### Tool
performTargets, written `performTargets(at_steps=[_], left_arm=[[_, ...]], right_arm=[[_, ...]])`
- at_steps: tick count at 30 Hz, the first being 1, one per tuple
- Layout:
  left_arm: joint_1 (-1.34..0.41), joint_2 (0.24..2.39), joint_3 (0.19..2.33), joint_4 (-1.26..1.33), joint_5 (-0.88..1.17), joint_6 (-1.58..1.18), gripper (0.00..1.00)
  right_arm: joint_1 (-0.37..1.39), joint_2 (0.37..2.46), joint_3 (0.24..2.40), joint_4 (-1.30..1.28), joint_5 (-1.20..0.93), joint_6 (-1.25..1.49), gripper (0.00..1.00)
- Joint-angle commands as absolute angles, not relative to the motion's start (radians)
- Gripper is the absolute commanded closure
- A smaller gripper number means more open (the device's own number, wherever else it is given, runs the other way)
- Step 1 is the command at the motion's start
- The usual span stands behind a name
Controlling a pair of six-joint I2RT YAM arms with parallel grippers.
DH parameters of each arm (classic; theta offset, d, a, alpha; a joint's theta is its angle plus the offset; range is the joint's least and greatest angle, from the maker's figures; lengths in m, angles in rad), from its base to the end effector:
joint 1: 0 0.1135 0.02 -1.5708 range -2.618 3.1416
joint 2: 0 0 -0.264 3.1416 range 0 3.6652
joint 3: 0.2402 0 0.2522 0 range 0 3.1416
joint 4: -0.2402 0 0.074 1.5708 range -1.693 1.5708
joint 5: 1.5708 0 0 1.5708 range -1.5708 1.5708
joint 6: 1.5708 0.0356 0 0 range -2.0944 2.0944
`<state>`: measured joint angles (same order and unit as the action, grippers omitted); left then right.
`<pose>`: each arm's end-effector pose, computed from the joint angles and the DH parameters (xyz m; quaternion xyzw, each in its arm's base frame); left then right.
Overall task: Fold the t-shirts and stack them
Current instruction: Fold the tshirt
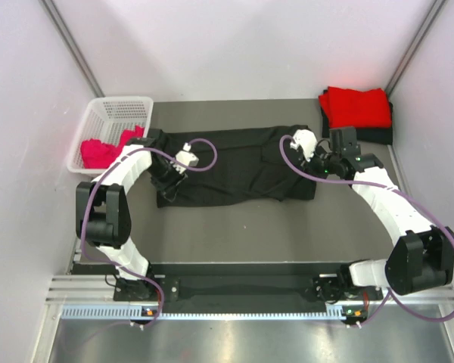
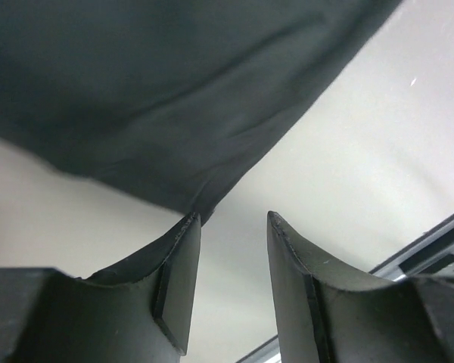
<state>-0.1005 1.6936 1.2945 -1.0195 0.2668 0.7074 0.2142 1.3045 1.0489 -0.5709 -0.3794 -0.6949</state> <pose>0.3152 -0.0412 0.2285 0.3977 0.9047 -0.1040 0.1115 0.2661 0.0714 0.2856 -0.4633 0.7918 0.0856 0.3886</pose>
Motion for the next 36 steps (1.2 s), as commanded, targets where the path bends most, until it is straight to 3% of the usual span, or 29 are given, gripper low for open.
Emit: performTargets(at_steps=[1,8,16,36], left_arm=[[-0.118,1.703,1.244,-0.934,0.201,0.765,0.54],[-0.117,1.752,1.250,-0.857,0.127,0.804,0.55],[-0.109,1.816,1.287,-0.940,0.143,0.845,0.60],[-0.074,1.862,1.290,-1.051,0.147,0.914,0.59]], right_arm=[[0.219,1.313,1.075,-0.572,-0.405,-0.692,1.00],[0.221,1.312,1.083,-0.581,-0.406,-0.693,1.00],[0.222,1.318,1.078,-0.577,-0.403,-0.695,1.00],[0.227,1.355,1.074,-0.549,-0.405,-0.696,1.00]])
